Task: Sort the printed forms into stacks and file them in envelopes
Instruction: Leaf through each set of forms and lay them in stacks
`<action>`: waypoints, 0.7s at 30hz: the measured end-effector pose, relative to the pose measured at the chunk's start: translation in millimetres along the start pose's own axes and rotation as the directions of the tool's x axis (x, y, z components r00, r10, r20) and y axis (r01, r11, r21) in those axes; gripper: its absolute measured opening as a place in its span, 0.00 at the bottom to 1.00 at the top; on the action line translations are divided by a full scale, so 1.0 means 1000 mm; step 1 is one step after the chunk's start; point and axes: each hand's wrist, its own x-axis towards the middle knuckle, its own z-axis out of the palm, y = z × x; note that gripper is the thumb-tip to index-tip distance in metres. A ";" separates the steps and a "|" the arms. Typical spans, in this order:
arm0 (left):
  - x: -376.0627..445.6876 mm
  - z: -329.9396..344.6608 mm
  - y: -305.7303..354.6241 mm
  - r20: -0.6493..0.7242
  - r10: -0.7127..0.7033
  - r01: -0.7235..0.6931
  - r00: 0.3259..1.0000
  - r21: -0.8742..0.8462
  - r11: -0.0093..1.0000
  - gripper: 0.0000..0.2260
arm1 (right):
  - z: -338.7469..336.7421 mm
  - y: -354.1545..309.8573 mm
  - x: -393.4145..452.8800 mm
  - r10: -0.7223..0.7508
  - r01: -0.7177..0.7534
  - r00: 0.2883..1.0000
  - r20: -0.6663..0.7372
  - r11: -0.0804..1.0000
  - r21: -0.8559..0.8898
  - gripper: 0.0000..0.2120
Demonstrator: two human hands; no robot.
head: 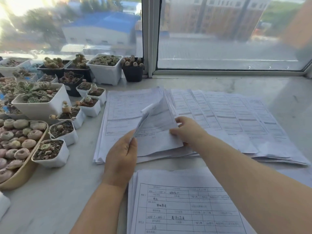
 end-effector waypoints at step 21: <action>0.004 0.002 -0.007 0.018 0.046 -0.047 0.999 0.062 0.997 0.17 | 0.005 0.006 0.001 0.005 -0.025 0.996 0.086 0.972 0.233 0.18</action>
